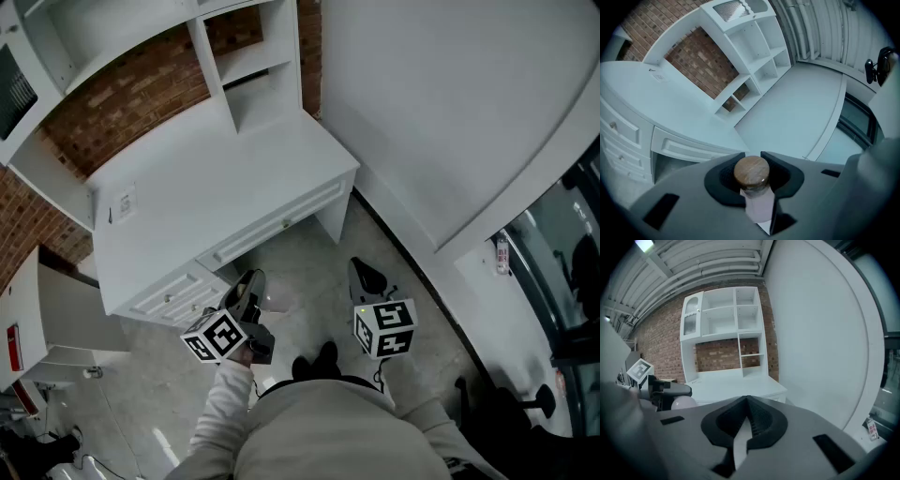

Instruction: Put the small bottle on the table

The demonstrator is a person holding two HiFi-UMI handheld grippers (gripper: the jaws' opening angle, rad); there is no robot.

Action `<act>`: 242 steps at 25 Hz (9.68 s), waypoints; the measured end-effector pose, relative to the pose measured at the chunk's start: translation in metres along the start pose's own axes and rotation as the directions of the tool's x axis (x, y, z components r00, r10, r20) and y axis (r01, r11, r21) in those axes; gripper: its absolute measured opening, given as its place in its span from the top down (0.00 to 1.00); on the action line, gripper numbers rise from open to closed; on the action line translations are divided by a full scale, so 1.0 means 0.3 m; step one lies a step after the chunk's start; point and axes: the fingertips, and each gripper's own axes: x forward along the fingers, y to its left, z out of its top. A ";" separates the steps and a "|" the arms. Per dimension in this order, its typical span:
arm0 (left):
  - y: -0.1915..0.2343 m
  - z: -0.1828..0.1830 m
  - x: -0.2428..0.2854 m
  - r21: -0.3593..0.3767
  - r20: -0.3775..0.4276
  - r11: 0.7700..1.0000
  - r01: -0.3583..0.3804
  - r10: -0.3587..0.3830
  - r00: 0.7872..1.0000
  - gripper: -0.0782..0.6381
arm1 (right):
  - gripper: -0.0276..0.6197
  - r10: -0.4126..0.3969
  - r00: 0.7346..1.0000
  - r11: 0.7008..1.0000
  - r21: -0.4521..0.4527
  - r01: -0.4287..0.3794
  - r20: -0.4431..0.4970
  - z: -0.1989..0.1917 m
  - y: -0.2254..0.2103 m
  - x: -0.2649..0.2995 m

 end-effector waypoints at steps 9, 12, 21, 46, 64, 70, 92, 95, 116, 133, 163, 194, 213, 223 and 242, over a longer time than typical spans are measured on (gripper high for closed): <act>-0.025 -0.003 0.070 -0.009 -0.001 1.000 0.009 -0.009 1.000 0.73 | 0.91 0.035 0.999 0.999 0.034 -0.037 0.035 0.030 -0.043 0.043; -0.033 0.004 0.097 -0.008 0.007 1.000 0.008 -0.008 1.000 0.73 | 0.91 0.055 0.997 0.997 0.046 -0.057 0.045 0.044 -0.059 0.058; -0.029 0.011 0.152 0.008 0.030 0.999 -0.043 0.043 0.999 0.73 | 0.91 0.064 0.997 0.997 0.050 -0.066 0.041 0.051 -0.135 0.055; 0.148 0.300 0.683 0.009 0.003 1.000 -0.029 0.028 1.000 0.73 | 0.91 -0.008 1.000 0.996 0.089 0.007 0.010 0.228 -0.350 0.543; 0.298 0.510 1.017 0.016 -0.032 1.000 0.027 -0.026 0.999 0.73 | 0.91 -0.043 0.999 0.996 0.083 0.043 -0.003 0.371 -0.376 0.908; 0.331 0.548 1.069 0.028 -0.037 0.999 0.025 -0.024 0.999 0.73 | 0.91 -0.055 0.999 0.995 0.080 0.055 -0.001 0.397 -0.379 0.958; 0.434 0.554 1.410 0.261 -0.150 0.965 -0.013 0.054 0.987 0.74 | 0.91 -0.050 0.999 0.996 0.072 0.051 -0.013 0.473 -0.543 1.140; 0.442 0.544 1.470 0.313 -0.174 0.950 -0.007 0.065 0.983 0.74 | 0.91 -0.051 0.998 0.996 0.074 0.053 -0.020 0.478 -0.567 1.165; 0.429 0.501 1.842 0.575 -0.257 0.816 0.061 0.110 0.960 0.74 | 0.91 -0.063 0.997 0.994 0.090 0.067 -0.049 0.490 -0.687 1.264; 0.403 0.499 2.104 0.728 -0.239 0.683 0.059 0.172 0.956 0.74 | 0.91 -0.078 0.995 0.991 0.103 0.085 -0.069 0.480 -0.786 1.293; 0.396 0.503 2.191 0.737 -0.220 0.674 0.052 0.167 0.961 0.57 | 0.91 -0.065 0.995 0.992 0.103 0.073 -0.078 0.465 -0.787 1.288; 0.311 0.604 1.755 0.642 -0.112 0.766 0.036 0.048 0.993 0.75 | 0.91 -0.018 0.998 0.996 0.089 0.023 -0.054 0.481 -0.662 1.289; 0.317 0.550 1.473 0.603 -0.132 0.797 0.020 0.075 0.988 0.86 | 0.91 -0.007 0.999 0.996 0.083 0.011 -0.052 0.468 -0.583 1.272; 0.293 0.542 1.419 0.603 -0.126 0.797 0.022 0.068 0.990 0.87 | 0.91 -0.042 0.999 0.995 0.085 0.044 -0.028 0.472 -0.616 1.242; 0.284 0.566 1.410 0.594 -0.093 0.805 -0.012 0.083 0.992 0.87 | 0.91 0.009 0.999 0.998 0.066 -0.007 -0.031 0.463 -0.610 1.240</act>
